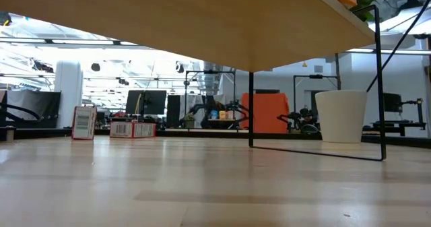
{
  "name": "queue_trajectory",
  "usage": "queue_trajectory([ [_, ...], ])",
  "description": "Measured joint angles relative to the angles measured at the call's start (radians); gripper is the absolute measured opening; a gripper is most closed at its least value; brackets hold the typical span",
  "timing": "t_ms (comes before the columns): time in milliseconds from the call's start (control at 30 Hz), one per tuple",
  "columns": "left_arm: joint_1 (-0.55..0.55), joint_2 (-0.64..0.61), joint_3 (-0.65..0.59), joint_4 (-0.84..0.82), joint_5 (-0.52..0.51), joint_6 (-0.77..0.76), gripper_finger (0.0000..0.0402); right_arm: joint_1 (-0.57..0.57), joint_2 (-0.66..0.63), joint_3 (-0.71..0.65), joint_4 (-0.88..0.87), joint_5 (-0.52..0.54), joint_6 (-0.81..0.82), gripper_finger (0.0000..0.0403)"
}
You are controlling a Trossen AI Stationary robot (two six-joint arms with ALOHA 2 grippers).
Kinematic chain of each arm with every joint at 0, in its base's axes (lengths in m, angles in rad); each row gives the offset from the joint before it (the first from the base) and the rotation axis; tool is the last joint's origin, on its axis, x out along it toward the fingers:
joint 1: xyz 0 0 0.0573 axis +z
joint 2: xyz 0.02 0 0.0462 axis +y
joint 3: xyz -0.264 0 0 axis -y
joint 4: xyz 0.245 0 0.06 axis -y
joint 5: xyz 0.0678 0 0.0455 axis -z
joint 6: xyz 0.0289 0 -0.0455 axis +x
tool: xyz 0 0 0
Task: Stack cereal on shelf
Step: Put the right red cereal box onto the shelf
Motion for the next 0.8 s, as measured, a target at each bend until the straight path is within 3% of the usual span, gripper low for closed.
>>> queue_trajectory([
  [333, 0.000, 0.000, 0.000, 0.000, -0.009, -0.011, 0.0091, -0.075, 0.000, 0.000, 0.012, 0.035, -0.060, 0.0034],
  [633, 0.000, 0.000, 0.000, 0.000, -0.009, -0.012, 0.0091, -0.105, 0.000, 0.000, 0.065, 0.028, -0.152, 0.0014],
  [800, 0.000, 0.000, 0.000, 0.000, -0.009, -0.013, 0.0091, -0.115, 0.000, 0.000, 0.084, 0.028, -0.172, 0.0025],
])
